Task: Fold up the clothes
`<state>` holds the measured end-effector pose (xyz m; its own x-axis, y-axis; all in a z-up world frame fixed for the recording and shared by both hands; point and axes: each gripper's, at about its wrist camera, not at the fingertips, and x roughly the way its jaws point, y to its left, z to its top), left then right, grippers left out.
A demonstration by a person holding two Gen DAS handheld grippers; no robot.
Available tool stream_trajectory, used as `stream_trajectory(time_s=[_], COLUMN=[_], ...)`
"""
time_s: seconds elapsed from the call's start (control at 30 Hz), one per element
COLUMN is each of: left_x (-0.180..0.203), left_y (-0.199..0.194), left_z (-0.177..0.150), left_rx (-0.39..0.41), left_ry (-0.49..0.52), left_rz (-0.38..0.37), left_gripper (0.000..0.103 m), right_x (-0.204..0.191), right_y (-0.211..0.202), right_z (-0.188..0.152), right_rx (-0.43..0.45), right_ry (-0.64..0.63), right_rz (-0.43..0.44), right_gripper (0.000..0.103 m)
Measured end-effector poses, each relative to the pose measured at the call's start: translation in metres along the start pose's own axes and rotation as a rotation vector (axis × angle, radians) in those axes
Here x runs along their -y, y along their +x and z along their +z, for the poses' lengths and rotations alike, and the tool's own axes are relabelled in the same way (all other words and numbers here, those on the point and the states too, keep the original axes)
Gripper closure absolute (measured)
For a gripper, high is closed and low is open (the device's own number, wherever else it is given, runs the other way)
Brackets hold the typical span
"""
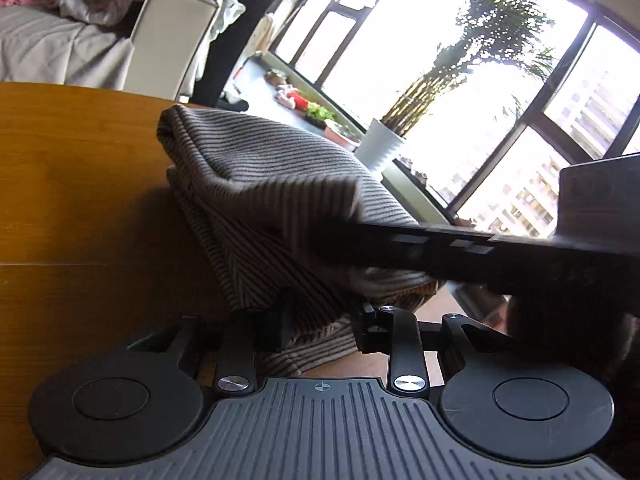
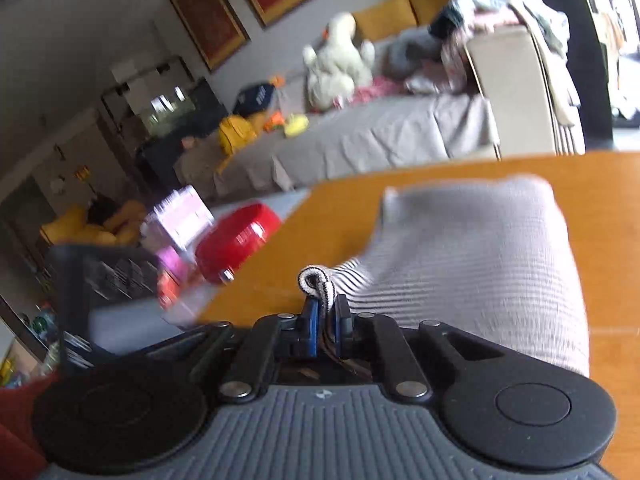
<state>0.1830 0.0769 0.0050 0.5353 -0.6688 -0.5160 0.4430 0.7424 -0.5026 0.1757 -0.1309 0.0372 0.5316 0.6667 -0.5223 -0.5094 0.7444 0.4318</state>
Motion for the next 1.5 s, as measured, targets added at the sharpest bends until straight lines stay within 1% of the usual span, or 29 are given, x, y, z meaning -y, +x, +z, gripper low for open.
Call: stream_trajectory(time_s=[0.03,0.07,0.13,0.17,0.23,0.3,0.4,0.47,0.57,0.6,0.63,0.67,0.7,0.73,0.77,0.8,0.83,0.9,0.97,1.0,1.03,1.07,1.1,1.23,1.5], left_x=[-0.003,-0.007,-0.014,-0.017,-0.028,-0.033,-0.017,-0.003,0.005,0.004,-0.001,-0.006,-0.010,-0.013,-0.017,-0.018,-0.018,-0.019,-0.018,-0.018,-0.018,-0.018,-0.017,-0.015,-0.014], left_y=[-0.005,-0.011,-0.022,-0.027,-0.043,-0.056,-0.057,-0.041,0.005,0.020,0.034,0.048,0.051,0.052,0.050,0.050,0.050,0.049,0.049,0.048,0.048,0.048,0.047,0.047,0.044], left_z=[-0.001,-0.002,-0.004,-0.005,0.001,0.015,0.047,0.065,0.077,0.078,0.074,0.070,0.068,0.067,0.067,0.067,0.067,0.067,0.065,0.065,0.064,0.064,0.063,0.062,0.059], left_rx=[-0.005,-0.011,-0.021,-0.027,0.008,0.064,0.137,0.153,0.082,0.048,0.017,-0.012,-0.012,-0.006,-0.005,-0.006,-0.008,-0.010,-0.009,-0.009,-0.009,-0.009,-0.010,-0.006,0.005], left_ry=[0.005,0.010,0.021,0.026,-0.015,-0.056,-0.029,0.002,0.012,0.013,0.009,0.005,-0.004,-0.014,-0.034,-0.036,-0.034,-0.029,-0.027,-0.026,-0.025,-0.025,-0.022,-0.009,-0.010], left_rz=[0.012,0.024,0.048,0.060,0.096,0.089,0.047,0.012,-0.004,0.013,0.034,0.054,0.049,0.039,0.029,0.028,0.028,0.030,0.034,0.034,0.033,0.035,0.039,0.046,0.043], left_gripper=[0.068,0.060,0.050,0.050,0.051,0.051,0.051,0.051,0.052,0.053,0.057,0.062,0.062,0.062,0.062,0.062,0.062,0.062,0.062,0.062,0.062,0.062,0.062,0.062,0.062], right_x=[0.002,0.005,0.004,0.001,-0.008,-0.018,-0.035,-0.043,-0.053,-0.056,-0.059,-0.060,-0.060,-0.060,-0.060,-0.060,-0.060,-0.057,-0.052,-0.047,-0.045,-0.046,-0.049,-0.051,-0.043], right_y=[0.003,0.004,-0.001,-0.003,-0.005,-0.005,-0.002,0.000,-0.002,-0.007,-0.013,-0.023,-0.034,-0.044,-0.050,-0.055,-0.060,-0.054,-0.029,-0.015,-0.002,0.002,0.003,0.003,-0.003], right_z=[-0.006,-0.009,-0.014,-0.016,-0.024,-0.032,-0.041,-0.046,-0.053,-0.053,-0.054,-0.051,-0.048,-0.046,-0.044,-0.043,-0.041,-0.039,-0.044,-0.049,-0.057,-0.064,-0.069,-0.068,-0.063], right_rx=[-0.012,-0.013,-0.004,-0.002,-0.005,-0.009,-0.010,-0.002,0.011,0.022,0.034,0.049,0.073,0.100,0.135,0.173,0.212,0.229,0.170,0.115,0.074,0.073,0.084,0.054,0.054], right_ry=[0.007,0.014,0.000,-0.021,-0.099,-0.179,-0.285,-0.339,-0.415,-0.433,-0.448,-0.442,-0.430,-0.419,-0.417,-0.419,-0.421,-0.409,-0.414,-0.423,-0.449,-0.475,-0.497,-0.500,-0.379], right_rz=[-0.005,-0.006,-0.011,-0.021,-0.052,-0.084,-0.129,-0.158,-0.201,-0.210,-0.216,-0.198,-0.181,-0.168,-0.173,-0.186,-0.199,-0.252,-0.376,-0.435,-0.478,-0.495,-0.503,-0.506,-0.485], right_gripper=[0.095,0.095,0.095,0.095,0.095,0.095,0.095,0.095,0.094,0.094,0.089,0.077,0.067,0.037,0.009,0.002,0.000,0.000,0.000,0.000,0.000,0.000,0.000,0.000,0.000])
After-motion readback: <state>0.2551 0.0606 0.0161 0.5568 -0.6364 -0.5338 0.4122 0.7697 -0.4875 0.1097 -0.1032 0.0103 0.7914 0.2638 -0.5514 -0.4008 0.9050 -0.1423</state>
